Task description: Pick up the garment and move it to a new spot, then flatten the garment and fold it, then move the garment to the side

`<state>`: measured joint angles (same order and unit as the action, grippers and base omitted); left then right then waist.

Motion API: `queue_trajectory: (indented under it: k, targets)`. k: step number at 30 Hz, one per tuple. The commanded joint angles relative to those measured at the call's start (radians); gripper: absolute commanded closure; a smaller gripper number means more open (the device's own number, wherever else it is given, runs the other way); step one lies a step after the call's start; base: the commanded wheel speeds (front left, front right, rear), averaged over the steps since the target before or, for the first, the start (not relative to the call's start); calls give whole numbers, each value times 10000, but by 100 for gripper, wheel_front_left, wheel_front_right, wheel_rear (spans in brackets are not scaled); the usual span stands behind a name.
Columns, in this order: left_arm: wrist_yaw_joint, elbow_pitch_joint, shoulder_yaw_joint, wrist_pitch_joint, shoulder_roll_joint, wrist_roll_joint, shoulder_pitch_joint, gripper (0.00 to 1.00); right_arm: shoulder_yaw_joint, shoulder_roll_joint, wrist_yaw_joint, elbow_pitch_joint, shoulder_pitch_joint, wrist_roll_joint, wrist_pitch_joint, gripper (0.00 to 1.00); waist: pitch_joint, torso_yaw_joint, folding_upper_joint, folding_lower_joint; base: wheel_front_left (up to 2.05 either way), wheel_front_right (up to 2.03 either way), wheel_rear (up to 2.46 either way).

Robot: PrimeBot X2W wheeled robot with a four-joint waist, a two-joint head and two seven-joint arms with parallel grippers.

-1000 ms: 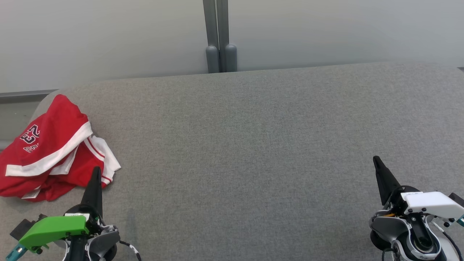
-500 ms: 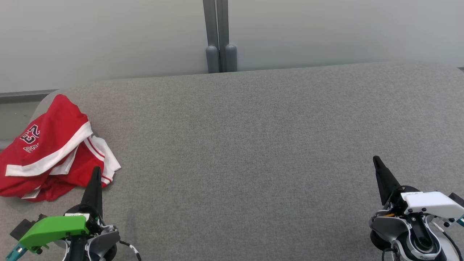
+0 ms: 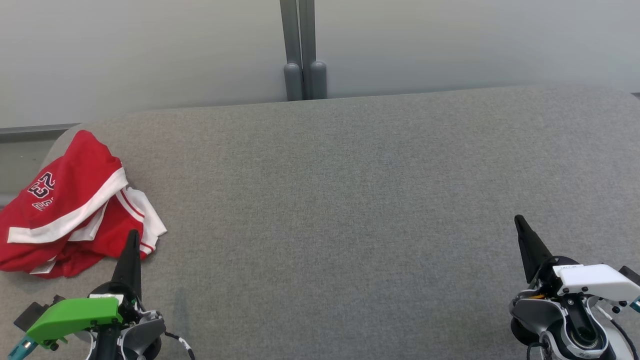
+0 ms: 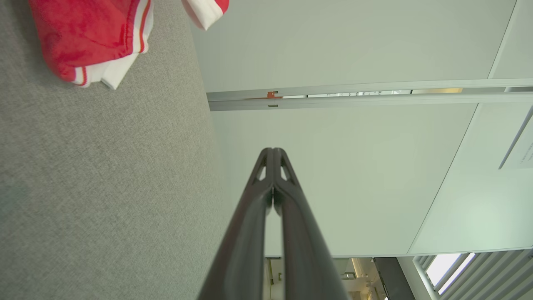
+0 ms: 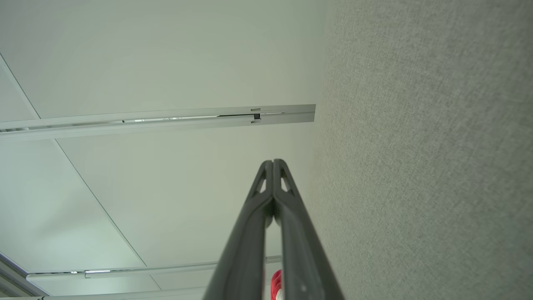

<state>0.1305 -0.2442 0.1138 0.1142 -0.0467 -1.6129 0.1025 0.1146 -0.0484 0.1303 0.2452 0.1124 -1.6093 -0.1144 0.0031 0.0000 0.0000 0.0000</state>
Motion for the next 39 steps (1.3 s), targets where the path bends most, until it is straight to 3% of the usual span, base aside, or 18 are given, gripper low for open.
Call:
queue_trajectory:
  k: [1,11,12,25,39]
  targets:
    - [27,9,21,32,-67,-4,110,100,12,-34,8,-40,-91,-72,-25,100,0,0,0,0,0,0,0]
    - [27,12,21,32,-67,-4,110,100,11,-34,8,-40,-91,-72,-24,100,0,0,0,0,0,0,0]
    - [0,-23,-4,-4,6,0,-11,0,0,6,0,36,-6,4,0,0,0,0,0,0,0,0,0]
    - [-1,-369,-188,-526,39,795,-16,0,-344,-139,0,100,-74,582,516,0,27,2,0,0,0,0,0]
    - [-1,-592,-297,-1139,28,3021,201,0,-530,-227,2,232,144,2608,1134,0,83,-7,0,0,0,0,0]
